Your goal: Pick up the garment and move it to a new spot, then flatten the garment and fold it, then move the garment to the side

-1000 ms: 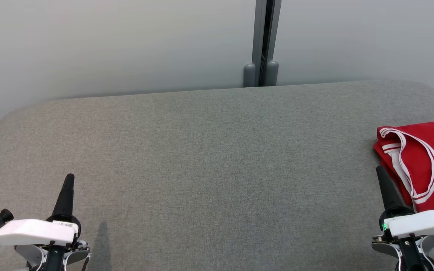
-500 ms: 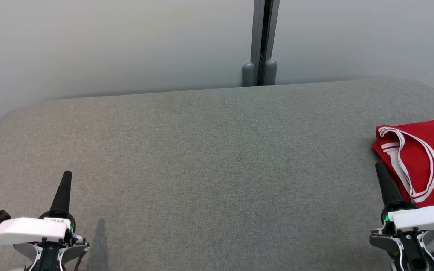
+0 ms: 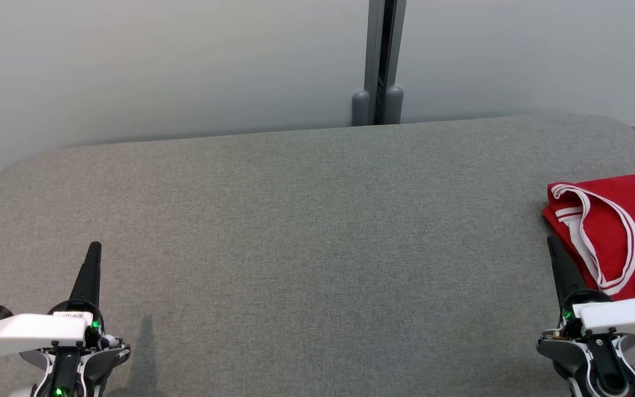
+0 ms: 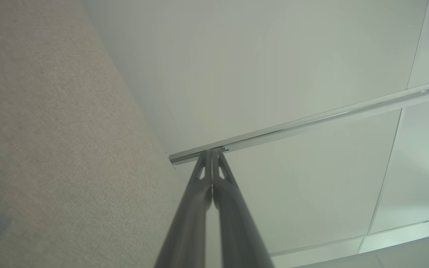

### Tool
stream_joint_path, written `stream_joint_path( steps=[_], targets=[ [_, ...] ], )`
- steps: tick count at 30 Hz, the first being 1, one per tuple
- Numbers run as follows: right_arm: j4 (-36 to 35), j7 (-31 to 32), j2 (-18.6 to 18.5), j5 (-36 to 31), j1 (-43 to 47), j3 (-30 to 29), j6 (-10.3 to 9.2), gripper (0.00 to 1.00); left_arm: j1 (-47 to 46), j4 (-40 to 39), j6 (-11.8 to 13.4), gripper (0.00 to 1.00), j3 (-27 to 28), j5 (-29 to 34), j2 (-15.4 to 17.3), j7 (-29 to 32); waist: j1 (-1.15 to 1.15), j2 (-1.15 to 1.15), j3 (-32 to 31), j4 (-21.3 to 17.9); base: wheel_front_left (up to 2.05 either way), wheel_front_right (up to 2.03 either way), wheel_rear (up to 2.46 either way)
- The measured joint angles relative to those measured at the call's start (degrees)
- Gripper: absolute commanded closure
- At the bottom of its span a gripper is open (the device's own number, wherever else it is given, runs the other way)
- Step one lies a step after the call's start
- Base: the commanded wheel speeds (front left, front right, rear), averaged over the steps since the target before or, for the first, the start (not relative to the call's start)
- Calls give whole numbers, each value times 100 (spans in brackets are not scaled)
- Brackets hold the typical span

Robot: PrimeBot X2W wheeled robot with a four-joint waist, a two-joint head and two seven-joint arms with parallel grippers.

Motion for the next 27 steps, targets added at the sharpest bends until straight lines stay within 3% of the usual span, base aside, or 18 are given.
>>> stream_joint_path(
  steps=[27],
  targets=[
    [279,35,0,1155,-222,34,0,100,-249,283,-163,100,293,-960,-167,219,0,0,25,-52,0,0,0]
  ],
)
